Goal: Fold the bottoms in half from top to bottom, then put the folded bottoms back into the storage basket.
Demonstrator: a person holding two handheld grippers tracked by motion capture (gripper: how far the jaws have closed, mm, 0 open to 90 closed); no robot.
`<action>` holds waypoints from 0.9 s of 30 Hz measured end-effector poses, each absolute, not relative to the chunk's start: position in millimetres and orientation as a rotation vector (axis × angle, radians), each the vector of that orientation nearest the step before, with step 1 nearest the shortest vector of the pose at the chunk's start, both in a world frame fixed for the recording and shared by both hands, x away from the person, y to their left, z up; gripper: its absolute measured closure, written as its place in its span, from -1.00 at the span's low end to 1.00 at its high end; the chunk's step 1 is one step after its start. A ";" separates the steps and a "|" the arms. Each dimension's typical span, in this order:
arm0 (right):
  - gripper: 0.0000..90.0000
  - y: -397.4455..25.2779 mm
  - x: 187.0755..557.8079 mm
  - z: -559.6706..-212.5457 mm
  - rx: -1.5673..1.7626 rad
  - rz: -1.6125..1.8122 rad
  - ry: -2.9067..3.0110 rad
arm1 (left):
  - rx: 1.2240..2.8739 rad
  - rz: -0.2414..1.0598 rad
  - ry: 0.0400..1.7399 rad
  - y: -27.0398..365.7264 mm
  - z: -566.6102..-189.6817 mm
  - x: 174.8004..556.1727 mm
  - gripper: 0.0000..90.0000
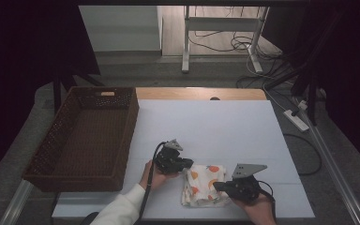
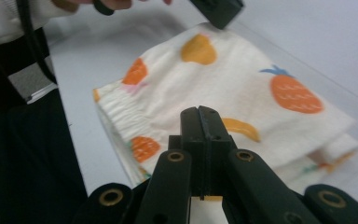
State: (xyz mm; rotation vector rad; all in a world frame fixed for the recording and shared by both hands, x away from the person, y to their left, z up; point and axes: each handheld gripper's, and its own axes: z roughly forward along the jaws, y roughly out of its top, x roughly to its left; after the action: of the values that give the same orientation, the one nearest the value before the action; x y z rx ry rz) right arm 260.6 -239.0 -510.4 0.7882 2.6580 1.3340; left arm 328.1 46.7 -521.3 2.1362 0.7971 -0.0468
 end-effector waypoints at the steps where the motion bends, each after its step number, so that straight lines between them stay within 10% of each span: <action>1: 0.84 -240.9 261.4 -510.6 0.803 1.336 2.644 | 2.131 -0.045 0.799 47.5 -520.2 327.8 0.71; 8: 0.41 -250.9 266.5 -509.7 0.872 1.331 2.567 | 2.125 -0.046 0.791 50.4 -514.4 325.9 -0.01; 13: 0.09 -256.5 269.4 -509.6 0.913 1.310 2.521 | 2.115 -0.050 0.800 51.7 -511.3 324.2 -0.22; 27: -0.01 -276.8 273.3 -504.0 0.951 1.326 2.475 | 2.097 -0.100 0.879 55.6 -509.7 328.2 -0.52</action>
State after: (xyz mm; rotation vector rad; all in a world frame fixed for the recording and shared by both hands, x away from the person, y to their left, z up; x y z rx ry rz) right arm 273.3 -276.8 -504.0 0.9514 2.4754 1.3265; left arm 328.2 55.6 -509.7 2.0969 0.8794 -0.1001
